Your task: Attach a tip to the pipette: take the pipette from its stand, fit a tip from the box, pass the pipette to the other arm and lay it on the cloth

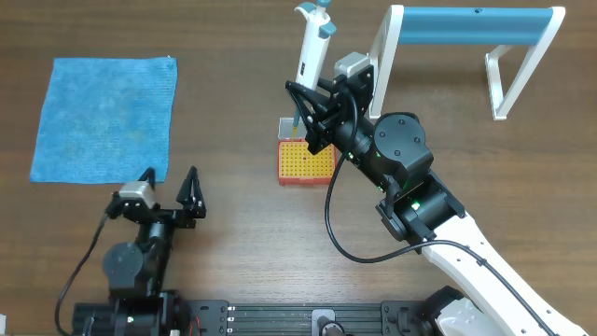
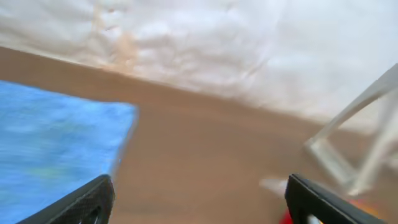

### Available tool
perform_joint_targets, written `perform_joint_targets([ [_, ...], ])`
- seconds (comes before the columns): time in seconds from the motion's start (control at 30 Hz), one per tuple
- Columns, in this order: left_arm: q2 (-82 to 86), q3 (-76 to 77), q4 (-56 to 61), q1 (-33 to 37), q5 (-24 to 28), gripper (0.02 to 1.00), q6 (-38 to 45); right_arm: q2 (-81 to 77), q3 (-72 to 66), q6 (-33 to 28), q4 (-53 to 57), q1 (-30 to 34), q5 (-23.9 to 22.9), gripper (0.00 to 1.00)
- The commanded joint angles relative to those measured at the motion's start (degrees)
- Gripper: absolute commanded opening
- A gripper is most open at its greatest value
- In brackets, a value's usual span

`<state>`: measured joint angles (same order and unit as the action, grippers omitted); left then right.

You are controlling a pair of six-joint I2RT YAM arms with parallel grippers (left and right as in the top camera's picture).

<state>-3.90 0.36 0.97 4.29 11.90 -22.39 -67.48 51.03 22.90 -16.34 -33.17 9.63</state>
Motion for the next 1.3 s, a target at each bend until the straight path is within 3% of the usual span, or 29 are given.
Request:
perform_joint_targets([
  [0.03, 0.04, -0.04, -2.21, -0.2, 16.59, 0.89, -46.6, 0.79, 0.96, 6.49, -0.52, -0.26, 2.1, 0.082],
  [0.17, 0.04, -0.04, 0.26, -0.2, 11.96, 0.89, -66.45, 0.74, 0.96, 6.93, -0.48, -0.26, 4.39, 0.08],
  [0.23, -0.04, -0.04, 4.37, -0.2, 8.83, 0.888, -68.89, 0.72, 0.96, 9.03, 0.09, -0.26, 5.31, 0.082],
  [0.37, -2.34, 0.07, 16.26, -0.2, 10.69, 0.829, -71.54, 0.61, 0.96, 11.47, 5.75, -0.24, 9.51, 0.077],
  [0.47, -7.74, 2.91, 21.64, -0.2, 17.33, 0.82, -71.3, 0.17, 0.96, 14.1, 9.42, -0.24, 14.62, 0.077],
  [0.7, -32.92, 24.87, 23.52, -0.22, 40.7, 0.818, -57.07, -1.05, 0.96, 15.8, 9.7, -0.24, 29.55, 0.077],
  [0.73, -40.37, 31.91, 23.54, -0.37, 45.97, 0.816, -53.83, -1.05, 0.96, 16.13, 9.66, -0.24, 32.41, 0.077],
  [0.8, -48.72, 40.09, 23.78, -1.29, 52.39, 0.783, -51.01, -1.05, 0.96, 16.13, 9.7, -0.24, 34.97, 0.077],
  [0.9, -60.19, 51.12, 25.92, -3.93, 62.36, 0.785, -47.56, -1.05, 0.96, 16.11, 9.66, -0.24, 35.21, 0.08],
  [1.1, -73.81, 61.11, 31.65, -9.81, 69.05, 0.79, -47.39, -1.05, 0.96, 16.11, 9.66, -0.24, 35.21, 0.077],
  [1.3, -77.85, 61.72, 31.69, -11.87, 69.68, 0.796, -47.39, -1.05, 0.96, 16.11, 9.66, -0.24, 35.21, 0.08],
])
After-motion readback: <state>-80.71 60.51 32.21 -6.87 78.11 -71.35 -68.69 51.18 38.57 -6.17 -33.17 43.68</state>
